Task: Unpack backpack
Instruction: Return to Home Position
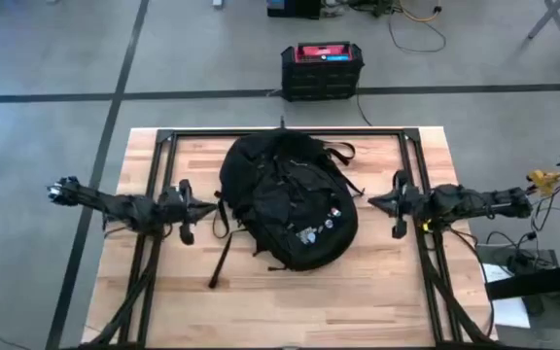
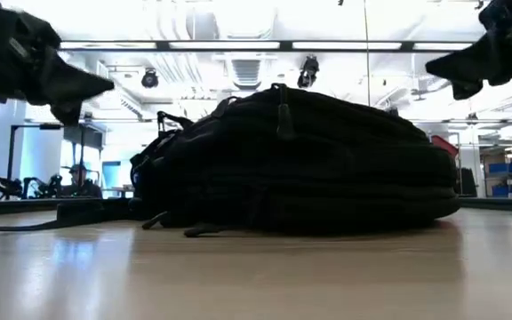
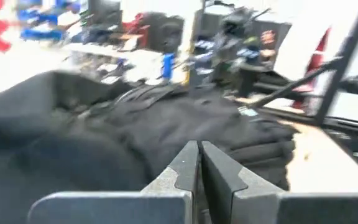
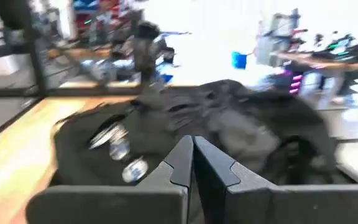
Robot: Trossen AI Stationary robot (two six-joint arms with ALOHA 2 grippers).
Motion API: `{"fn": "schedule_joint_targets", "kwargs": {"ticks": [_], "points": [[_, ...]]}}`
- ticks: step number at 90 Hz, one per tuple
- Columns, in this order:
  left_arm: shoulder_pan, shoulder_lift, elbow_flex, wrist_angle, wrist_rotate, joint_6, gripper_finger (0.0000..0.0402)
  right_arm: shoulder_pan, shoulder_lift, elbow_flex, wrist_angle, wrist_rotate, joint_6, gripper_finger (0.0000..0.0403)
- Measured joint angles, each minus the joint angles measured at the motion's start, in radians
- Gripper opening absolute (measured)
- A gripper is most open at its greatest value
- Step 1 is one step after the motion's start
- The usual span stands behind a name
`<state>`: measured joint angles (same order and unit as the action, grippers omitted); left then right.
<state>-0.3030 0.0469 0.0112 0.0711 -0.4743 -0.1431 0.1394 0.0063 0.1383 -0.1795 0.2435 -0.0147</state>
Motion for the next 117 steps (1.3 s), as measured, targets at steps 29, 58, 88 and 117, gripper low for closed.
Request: {"fn": "schedule_joint_targets", "kwargs": {"ticks": [29, 58, 88, 117], "points": [[-0.002, -0.044, -0.001, 0.004, 0.188, 0.036, 0.0001, 0.000, 0.011, -0.081, 0.077, -0.084, 0.036, 0.0000], [0.000, -0.027, -0.001, 0.037, -0.039, -0.023, 0.0004, 0.000, 0.077, -0.084, 0.088, -0.087, 0.066, 0.0000], [-0.001, 0.017, -0.001, 0.037, -0.039, -0.023, 0.0006, 0.000, 0.107, -0.084, 0.087, -0.087, 0.066, 0.0000], [-0.001, 0.071, -0.002, 0.038, -0.039, -0.023, 0.0006, 0.000, 0.115, -0.084, 0.087, -0.086, 0.066, 0.0000]]}}
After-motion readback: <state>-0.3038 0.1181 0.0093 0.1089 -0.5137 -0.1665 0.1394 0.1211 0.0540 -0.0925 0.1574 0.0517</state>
